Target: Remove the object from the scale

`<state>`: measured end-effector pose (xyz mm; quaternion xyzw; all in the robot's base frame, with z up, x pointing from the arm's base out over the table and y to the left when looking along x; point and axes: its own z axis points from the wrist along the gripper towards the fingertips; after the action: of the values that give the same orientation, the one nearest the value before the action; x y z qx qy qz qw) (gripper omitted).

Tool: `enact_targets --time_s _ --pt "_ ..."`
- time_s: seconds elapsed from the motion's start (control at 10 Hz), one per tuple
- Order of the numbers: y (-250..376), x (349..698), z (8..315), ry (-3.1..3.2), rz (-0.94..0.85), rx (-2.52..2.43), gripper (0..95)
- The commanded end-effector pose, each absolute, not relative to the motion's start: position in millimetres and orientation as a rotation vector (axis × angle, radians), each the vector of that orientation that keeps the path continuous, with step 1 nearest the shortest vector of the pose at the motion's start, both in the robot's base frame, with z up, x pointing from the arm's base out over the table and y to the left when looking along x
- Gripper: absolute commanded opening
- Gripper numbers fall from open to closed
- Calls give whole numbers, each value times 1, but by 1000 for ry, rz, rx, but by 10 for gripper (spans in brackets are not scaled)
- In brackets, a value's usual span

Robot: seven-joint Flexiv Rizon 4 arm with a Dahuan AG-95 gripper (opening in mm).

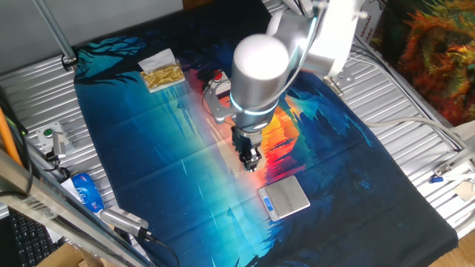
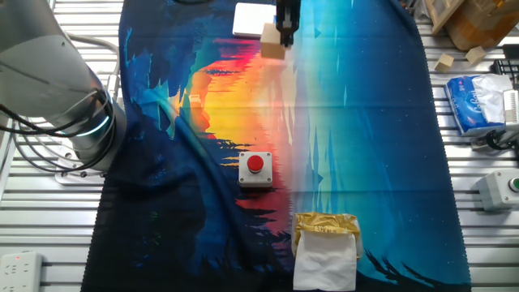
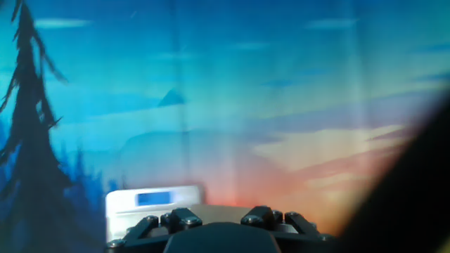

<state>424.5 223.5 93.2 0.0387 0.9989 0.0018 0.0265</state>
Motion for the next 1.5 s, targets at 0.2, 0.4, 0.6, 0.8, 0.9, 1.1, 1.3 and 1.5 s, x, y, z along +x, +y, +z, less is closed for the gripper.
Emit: enact_targets --time_s 0.2,0.4,0.6,0.8,0.9,1.1,1.3,1.5 --pt "220 425 75 3078 3 115 0" --pt "220 426 70 3078 95 59 570" --pt "220 426 70 3079 115 32 950" --pt "220 426 70 3080 110 35 950" --pt "220 426 70 3083 104 32 950" --pt "220 426 70 3083 101 19 950" --pt "220 426 71 3082 114 -23 950" --pt "220 426 71 3091 122 -79 950"
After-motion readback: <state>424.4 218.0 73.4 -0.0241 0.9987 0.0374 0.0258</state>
